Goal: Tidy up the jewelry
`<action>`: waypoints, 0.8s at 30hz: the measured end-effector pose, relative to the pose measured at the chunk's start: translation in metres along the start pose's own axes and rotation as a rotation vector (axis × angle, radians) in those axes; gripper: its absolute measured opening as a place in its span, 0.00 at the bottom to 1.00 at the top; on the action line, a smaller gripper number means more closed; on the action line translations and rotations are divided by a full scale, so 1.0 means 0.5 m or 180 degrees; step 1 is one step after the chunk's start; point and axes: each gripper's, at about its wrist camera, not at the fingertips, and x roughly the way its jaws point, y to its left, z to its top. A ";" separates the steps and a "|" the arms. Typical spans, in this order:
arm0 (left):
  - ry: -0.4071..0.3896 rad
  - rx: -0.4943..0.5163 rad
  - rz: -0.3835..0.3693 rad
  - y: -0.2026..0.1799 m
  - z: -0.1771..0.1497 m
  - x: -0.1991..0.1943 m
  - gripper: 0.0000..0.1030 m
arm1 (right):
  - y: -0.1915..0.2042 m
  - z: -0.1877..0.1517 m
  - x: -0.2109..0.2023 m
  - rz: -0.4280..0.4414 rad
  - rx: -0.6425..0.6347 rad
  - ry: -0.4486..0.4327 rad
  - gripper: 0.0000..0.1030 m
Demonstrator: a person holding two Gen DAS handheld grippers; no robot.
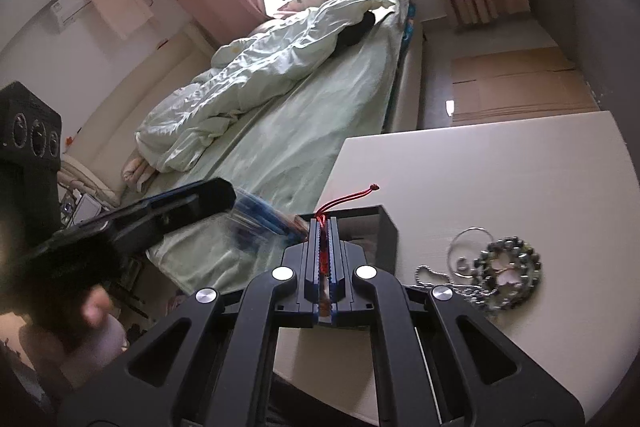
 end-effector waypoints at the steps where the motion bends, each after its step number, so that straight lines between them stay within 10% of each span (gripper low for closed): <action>1: -0.0064 -0.0022 0.0015 0.010 -0.005 -0.005 0.64 | 0.004 0.000 0.005 0.0006 -0.0002 0.0011 0.05; 17: -0.0127 -0.0322 0.0311 0.119 -0.068 -0.058 0.64 | 0.074 -0.020 0.091 -0.0116 -0.0229 0.0298 0.05; 21: -0.0135 -0.0367 0.0351 0.132 -0.079 -0.070 0.64 | 0.086 -0.029 0.101 -0.0306 -0.0352 0.0346 0.71; 24: -0.0145 -0.0413 0.0350 0.134 -0.085 -0.078 0.64 | 0.099 -0.034 0.076 -0.0348 -0.0549 0.0244 0.76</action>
